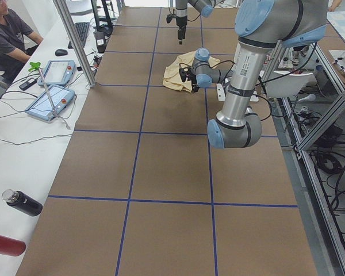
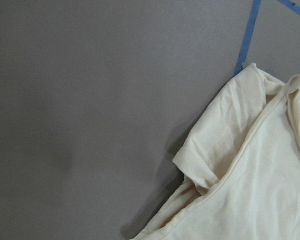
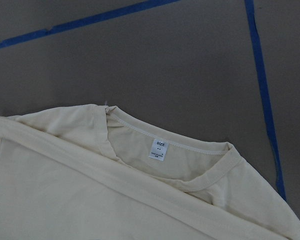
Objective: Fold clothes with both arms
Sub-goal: 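Release the shirt and raise the right gripper while the left gripper approaches the shirt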
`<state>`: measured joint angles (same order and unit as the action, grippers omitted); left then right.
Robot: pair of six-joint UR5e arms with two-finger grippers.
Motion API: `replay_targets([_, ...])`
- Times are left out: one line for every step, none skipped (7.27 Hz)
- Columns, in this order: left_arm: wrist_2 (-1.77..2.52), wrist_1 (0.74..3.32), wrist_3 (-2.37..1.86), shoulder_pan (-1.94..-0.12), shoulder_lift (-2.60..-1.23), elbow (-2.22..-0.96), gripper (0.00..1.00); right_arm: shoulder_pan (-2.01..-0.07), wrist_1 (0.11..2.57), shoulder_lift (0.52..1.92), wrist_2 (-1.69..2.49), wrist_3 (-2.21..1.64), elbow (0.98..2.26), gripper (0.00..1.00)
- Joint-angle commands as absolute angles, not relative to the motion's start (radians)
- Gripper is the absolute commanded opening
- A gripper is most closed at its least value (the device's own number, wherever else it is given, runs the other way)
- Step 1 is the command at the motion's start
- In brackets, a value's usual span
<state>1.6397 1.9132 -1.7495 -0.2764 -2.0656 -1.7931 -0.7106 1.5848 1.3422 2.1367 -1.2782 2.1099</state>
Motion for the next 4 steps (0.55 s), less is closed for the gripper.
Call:
replay_targets([1.626,1.916,-1.741,-0.272,-2.082,-1.755,0.78,-0.713,1.585,1.325,2.135,-1.278,2.097,1.00])
replay_targets([1.626,1.916,-1.741,-0.273,-2.097,-1.752,0.72,-0.715,1.585,1.325,2.135,-1.278,2.097,1.00])
replay_targets([1.626,1.916,-1.741,-0.272,-2.102,-1.747,0.66,-0.715,1.586,1.325,2.137,-1.278,2.095,1.00])
replay_targets([1.626,1.916,-1.741,-0.270,-2.111,-1.734,0.64,-0.716,1.585,1.325,2.137,-1.278,2.097,1.00])
